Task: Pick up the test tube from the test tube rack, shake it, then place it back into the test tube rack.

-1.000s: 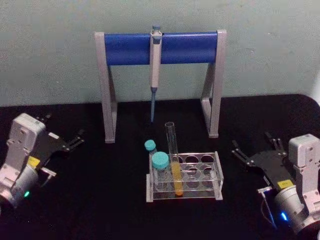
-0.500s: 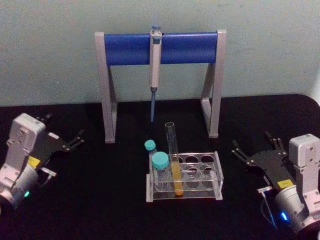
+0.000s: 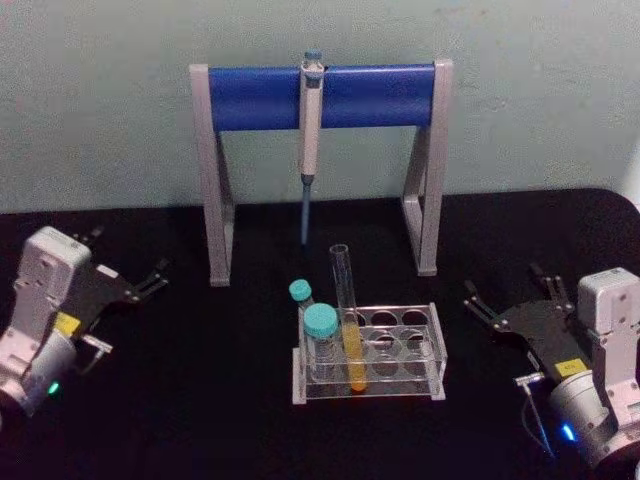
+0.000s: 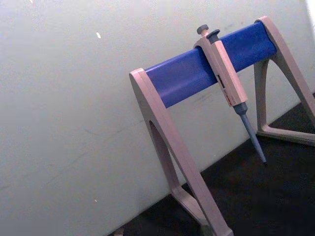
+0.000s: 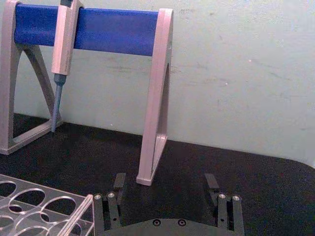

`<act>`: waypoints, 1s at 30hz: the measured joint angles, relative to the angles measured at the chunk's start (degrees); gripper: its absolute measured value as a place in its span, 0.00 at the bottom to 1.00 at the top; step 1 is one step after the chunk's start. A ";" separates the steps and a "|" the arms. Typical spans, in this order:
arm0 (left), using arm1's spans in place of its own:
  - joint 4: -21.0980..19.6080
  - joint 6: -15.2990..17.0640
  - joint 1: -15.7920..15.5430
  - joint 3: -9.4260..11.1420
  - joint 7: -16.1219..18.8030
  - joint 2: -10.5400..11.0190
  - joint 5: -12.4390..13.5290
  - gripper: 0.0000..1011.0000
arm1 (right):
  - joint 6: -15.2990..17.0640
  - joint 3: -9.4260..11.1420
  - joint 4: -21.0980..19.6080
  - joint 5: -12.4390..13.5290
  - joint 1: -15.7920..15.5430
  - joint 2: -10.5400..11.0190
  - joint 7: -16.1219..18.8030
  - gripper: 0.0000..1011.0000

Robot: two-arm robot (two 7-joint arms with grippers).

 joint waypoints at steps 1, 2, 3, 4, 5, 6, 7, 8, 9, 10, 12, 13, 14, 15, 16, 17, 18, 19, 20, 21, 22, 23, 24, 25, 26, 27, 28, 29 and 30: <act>0.00 0.00 0.00 0.00 0.00 0.00 0.00 0.99 | 0.00 0.00 0.00 0.00 0.00 0.00 0.00 0.99; 0.00 0.00 0.00 0.00 0.00 0.00 0.00 0.99 | 0.00 0.00 0.00 0.00 0.00 0.00 0.00 0.99; 0.00 0.00 0.00 0.00 0.00 0.00 0.00 0.99 | 0.00 0.00 0.00 0.00 0.00 0.00 0.00 0.99; 0.00 0.00 0.00 0.00 0.00 0.00 0.00 0.99 | 0.00 0.00 0.00 0.00 0.00 0.00 0.00 0.99; 0.00 0.00 0.00 0.00 0.00 0.00 0.00 0.99 | 0.01 0.00 0.00 0.00 0.00 0.00 0.00 0.99; 0.00 0.00 0.00 0.00 0.00 0.00 0.00 0.99 | 0.01 0.00 0.00 0.00 0.00 0.00 0.00 0.99; 0.00 0.00 0.00 0.00 0.00 0.00 0.00 0.99 | 0.01 0.00 0.00 0.00 0.00 0.00 0.00 0.99; 0.00 0.00 0.00 0.00 0.00 0.00 0.00 0.99 | 0.01 0.00 0.00 0.00 0.00 0.00 0.00 0.99; 0.00 0.00 0.00 0.00 0.00 0.00 0.00 0.99 | 0.01 0.00 0.00 0.00 0.00 0.00 0.00 0.99; 0.00 0.00 0.00 0.00 0.00 0.00 0.00 0.99 | 0.01 0.00 0.00 0.00 0.00 0.00 0.00 0.99; 0.00 0.00 0.00 0.00 0.00 0.00 0.00 0.99 | 0.01 0.00 0.00 0.00 0.00 0.00 0.00 0.99; 0.00 0.00 0.00 0.00 0.00 0.00 0.00 0.99 | 0.01 0.00 0.00 0.00 0.00 0.00 0.00 0.99; 0.00 0.00 0.00 0.00 0.00 0.00 0.00 0.99 | 0.01 0.00 0.00 0.00 0.00 0.00 0.00 0.99; 0.00 0.00 0.00 0.00 0.00 0.00 0.00 0.99 | 0.01 0.00 0.00 0.00 0.00 0.00 0.00 0.99; 0.00 0.00 0.00 0.00 0.00 0.00 0.00 0.99 | 0.01 0.00 0.00 0.00 0.00 0.00 0.00 0.99; 0.00 0.00 0.00 0.00 0.00 0.00 0.00 0.99 | 0.01 0.00 0.00 0.00 0.00 0.00 0.00 0.99; 0.00 0.00 0.00 0.00 0.00 0.00 0.00 0.99 | 0.01 0.00 0.00 0.00 0.00 0.00 0.00 0.99; 0.00 0.00 0.00 0.00 0.00 0.00 0.00 0.99 | 0.01 0.00 0.00 0.00 0.00 0.00 0.00 0.99; 0.00 0.00 0.00 0.00 0.00 0.00 0.00 0.99 | 0.01 0.00 0.00 0.00 0.00 0.00 0.00 0.99; 0.00 0.00 0.00 0.00 0.00 0.00 0.00 0.99 | 0.01 0.00 0.00 0.00 0.00 0.00 0.00 0.99; 0.00 0.00 0.00 0.00 0.00 0.00 0.00 0.99 | 0.01 0.00 0.01 0.00 0.00 0.00 0.00 0.99; 0.00 0.00 0.00 0.00 0.00 0.00 0.00 0.99 | 0.01 0.00 0.01 0.00 0.00 0.00 0.00 0.99; 0.00 0.00 0.00 0.00 0.00 0.00 0.00 0.99 | 0.01 0.00 0.00 0.00 0.00 0.00 0.00 0.99; 0.00 0.00 0.00 0.00 0.00 0.00 0.00 0.99 | 0.01 0.00 0.00 0.00 0.00 0.00 0.00 0.99; 0.00 0.00 0.00 0.00 0.00 0.00 0.00 0.99 | 0.01 0.00 0.00 0.00 0.00 0.00 0.00 0.99; 0.00 0.00 0.00 0.00 0.00 0.00 0.00 0.99 | 0.01 0.00 0.00 0.00 0.00 0.00 0.00 0.99; 0.00 0.00 0.00 0.00 0.00 0.00 0.00 0.99 | 0.01 0.00 0.00 0.00 0.00 0.00 0.00 0.99; 0.00 0.00 0.00 0.00 0.00 0.00 0.00 0.99 | 0.01 0.00 0.01 0.00 0.00 0.00 0.00 0.99; 0.00 0.00 0.00 0.00 0.00 0.00 0.00 0.99 | 0.01 0.00 0.01 0.00 0.00 0.00 0.00 0.99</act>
